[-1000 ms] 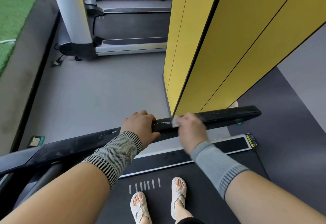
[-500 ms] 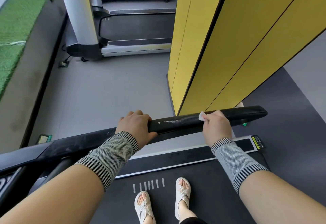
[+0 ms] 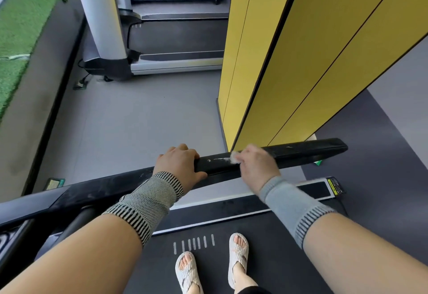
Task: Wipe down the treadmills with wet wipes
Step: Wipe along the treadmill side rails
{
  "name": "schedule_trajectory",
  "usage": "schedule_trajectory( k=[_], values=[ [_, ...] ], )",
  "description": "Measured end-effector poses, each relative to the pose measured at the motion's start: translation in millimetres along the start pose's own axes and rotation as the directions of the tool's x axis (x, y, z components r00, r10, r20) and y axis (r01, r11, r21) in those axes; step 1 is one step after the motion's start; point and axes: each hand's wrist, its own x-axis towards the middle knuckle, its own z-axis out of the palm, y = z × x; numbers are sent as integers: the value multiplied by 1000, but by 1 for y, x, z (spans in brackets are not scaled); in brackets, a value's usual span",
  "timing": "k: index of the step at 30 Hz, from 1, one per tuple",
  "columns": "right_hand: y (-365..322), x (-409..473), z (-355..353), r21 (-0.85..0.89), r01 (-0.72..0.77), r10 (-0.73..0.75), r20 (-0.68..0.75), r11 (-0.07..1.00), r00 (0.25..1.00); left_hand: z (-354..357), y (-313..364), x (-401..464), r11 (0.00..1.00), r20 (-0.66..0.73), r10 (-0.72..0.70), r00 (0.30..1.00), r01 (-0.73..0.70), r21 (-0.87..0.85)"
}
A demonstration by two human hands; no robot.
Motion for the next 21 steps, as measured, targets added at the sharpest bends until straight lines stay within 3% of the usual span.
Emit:
schedule_trajectory(
  k=[3,7,11,12,15,17,19,21],
  values=[
    [9,13,-12,-26,-251,247,-95,968,964,0,-1,0,1000,3,3,1000,-3,-5],
    [-30,9,-1,-23,65,-64,55,998,996,0,-2,1,1000,7,5,1000,-5,-13],
    [-3,26,-20,-79,-177,180,30,981,983,1,-2,0,1000,0,9,1000,-9,-18],
    [-8,23,-18,-78,-168,169,12,983,986,1,-2,0,1000,-2,7,1000,-7,-23],
    [-32,16,-4,-51,75,-69,110,996,992,1,-3,1,1000,3,7,1000,-7,-27],
    [-25,22,-10,-42,4,2,132,999,991,0,-2,1,1000,13,13,1000,-12,-19],
    [-10,27,-17,-65,-152,156,55,986,986,-1,-2,0,1000,8,15,1000,-14,-22],
    [-16,19,-12,-38,-149,148,-10,988,989,0,-2,0,999,3,16,1000,-16,-32]
  ],
)
